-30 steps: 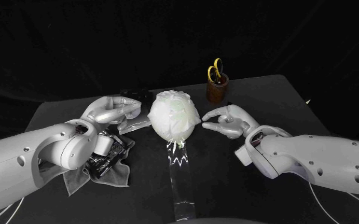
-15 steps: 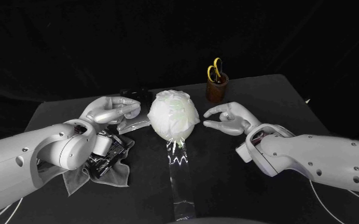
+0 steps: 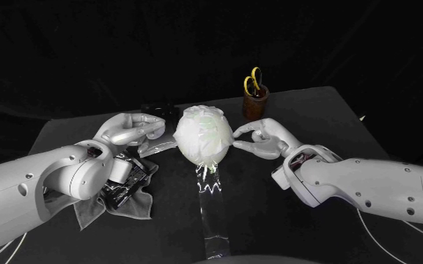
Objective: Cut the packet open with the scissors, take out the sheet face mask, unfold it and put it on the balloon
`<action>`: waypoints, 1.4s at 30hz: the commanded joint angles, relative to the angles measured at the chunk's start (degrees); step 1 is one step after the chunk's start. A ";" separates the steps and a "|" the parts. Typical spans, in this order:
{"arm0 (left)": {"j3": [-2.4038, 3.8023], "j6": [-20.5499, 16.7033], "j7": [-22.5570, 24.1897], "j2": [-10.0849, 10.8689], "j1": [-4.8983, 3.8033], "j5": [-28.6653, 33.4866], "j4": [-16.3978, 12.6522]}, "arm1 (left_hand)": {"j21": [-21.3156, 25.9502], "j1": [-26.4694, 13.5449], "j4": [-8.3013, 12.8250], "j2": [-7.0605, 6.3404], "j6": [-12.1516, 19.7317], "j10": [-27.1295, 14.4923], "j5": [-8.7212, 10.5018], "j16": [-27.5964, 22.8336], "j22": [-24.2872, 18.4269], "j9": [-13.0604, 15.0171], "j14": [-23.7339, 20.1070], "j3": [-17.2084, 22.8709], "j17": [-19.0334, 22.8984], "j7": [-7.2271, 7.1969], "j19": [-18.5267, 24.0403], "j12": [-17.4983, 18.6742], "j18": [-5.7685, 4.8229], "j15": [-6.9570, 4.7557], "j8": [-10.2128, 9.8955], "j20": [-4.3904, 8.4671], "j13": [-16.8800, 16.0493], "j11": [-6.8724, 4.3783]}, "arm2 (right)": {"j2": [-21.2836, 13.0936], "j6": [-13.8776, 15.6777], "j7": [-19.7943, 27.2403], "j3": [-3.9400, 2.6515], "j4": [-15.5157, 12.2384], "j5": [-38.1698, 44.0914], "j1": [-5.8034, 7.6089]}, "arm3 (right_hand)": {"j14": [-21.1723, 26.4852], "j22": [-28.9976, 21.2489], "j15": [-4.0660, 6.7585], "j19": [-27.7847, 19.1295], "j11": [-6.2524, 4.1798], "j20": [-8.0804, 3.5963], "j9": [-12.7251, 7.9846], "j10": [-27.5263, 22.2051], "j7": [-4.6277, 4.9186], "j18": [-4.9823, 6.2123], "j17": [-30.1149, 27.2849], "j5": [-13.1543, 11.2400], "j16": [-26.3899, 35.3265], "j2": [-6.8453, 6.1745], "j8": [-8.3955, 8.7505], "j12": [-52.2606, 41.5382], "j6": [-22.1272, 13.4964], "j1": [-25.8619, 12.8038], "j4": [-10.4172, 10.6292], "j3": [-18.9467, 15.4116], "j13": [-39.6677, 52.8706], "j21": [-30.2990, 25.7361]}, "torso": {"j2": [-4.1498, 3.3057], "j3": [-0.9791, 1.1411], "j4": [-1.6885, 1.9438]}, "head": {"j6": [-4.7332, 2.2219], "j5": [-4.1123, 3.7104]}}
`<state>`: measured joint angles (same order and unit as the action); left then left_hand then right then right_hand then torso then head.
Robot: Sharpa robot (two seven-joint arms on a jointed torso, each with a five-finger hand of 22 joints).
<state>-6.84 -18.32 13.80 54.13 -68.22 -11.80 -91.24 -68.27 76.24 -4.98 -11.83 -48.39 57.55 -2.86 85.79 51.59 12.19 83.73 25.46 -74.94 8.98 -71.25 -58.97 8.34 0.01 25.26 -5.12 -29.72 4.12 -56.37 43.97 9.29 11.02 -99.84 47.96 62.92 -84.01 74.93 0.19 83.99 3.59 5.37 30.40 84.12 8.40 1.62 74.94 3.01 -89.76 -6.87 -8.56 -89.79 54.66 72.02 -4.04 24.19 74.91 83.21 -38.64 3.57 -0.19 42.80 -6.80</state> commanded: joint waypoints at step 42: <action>0.03 1.34 1.25 -0.15 -0.01 0.61 -0.45 | -0.62 0.66 0.09 0.07 0.01 -0.59 0.10 0.32 0.33 -0.14 1.41 -0.45 -1.38 0.10 -0.23 -0.23 -0.79 0.15 0.12 -0.16 -0.03 0.04 | 3.47 -1.52 -2.30 -0.02 2.86 3.17 -0.23 | -5.99 13.06 0.71 2.39 -1.09 0.19 -0.87 5.88 -1.47 -0.08 15.06 -0.23 -0.24 1.89 -0.42 -0.21 4.76 0.31 0.36 -0.29 15.09 0.82 | 0.04 -0.03 0.03 | 0.38 -0.07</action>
<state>-6.86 -17.94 14.08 54.07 -68.22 -11.57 -91.50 -68.51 76.23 -4.82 -11.83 -48.39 57.36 -2.86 85.91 51.84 12.13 83.73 25.29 -74.95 8.98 -71.25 -58.96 8.33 0.01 25.26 -5.13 -29.66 4.33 -53.00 43.09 7.09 11.01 -96.82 50.10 62.75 -84.00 74.90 0.63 83.99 2.74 5.76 29.49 83.95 6.82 1.62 74.90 3.00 -89.60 -5.25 -8.90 -89.79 59.52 72.39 -3.80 23.64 74.90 83.95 -38.61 3.54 -0.15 43.15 -6.89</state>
